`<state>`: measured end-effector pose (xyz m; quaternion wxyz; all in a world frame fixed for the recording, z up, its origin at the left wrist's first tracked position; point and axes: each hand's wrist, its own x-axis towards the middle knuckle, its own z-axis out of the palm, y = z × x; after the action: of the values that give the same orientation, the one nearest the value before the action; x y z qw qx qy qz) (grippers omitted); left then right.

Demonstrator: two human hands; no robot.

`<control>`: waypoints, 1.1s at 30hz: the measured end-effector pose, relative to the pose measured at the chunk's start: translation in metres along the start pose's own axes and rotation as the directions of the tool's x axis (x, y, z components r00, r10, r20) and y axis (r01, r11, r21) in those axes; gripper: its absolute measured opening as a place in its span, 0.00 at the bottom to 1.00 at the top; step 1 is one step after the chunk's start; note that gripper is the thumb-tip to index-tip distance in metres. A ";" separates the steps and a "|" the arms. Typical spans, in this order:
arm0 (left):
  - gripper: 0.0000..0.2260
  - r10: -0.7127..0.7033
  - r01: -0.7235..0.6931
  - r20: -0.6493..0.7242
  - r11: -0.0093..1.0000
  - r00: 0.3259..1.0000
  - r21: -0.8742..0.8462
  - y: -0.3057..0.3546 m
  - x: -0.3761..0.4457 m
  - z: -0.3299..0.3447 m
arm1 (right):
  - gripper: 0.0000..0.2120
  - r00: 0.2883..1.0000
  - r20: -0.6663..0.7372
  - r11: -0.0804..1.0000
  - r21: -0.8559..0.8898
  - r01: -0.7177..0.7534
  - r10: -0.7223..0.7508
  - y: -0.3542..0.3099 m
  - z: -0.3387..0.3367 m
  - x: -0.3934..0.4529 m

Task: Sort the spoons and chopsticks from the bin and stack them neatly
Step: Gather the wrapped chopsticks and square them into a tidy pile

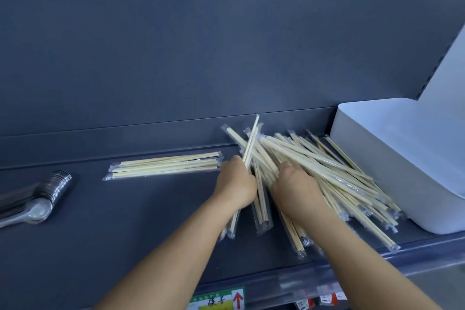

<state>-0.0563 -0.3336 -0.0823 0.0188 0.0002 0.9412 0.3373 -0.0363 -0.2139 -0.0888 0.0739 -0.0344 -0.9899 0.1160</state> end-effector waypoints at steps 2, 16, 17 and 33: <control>0.02 0.047 -0.047 -0.006 0.989 0.999 -0.137 0.002 0.000 -0.003 | 0.10 0.999 0.028 0.995 0.092 -0.033 0.031 -0.003 -0.006 0.003; 0.09 -0.065 0.257 0.258 0.472 0.964 -0.843 0.012 0.000 -0.018 | 0.12 0.978 0.106 0.929 0.347 0.132 -0.179 -0.045 -0.028 -0.005; 0.09 -0.094 0.275 0.263 0.485 0.960 -0.830 0.010 0.002 -0.018 | 0.13 0.971 0.104 0.946 0.272 0.178 -0.213 -0.048 -0.029 -0.009; 0.05 0.061 0.151 0.219 0.547 0.974 -0.823 0.023 -0.001 -0.022 | 0.06 0.955 -0.274 0.991 -0.105 0.084 -0.110 0.031 -0.046 -0.014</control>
<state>-0.0563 -0.3300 -0.0508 0.1304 0.0046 0.6589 0.7409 -0.0139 -0.1746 -0.0542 0.2170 -0.0051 -0.9743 0.0603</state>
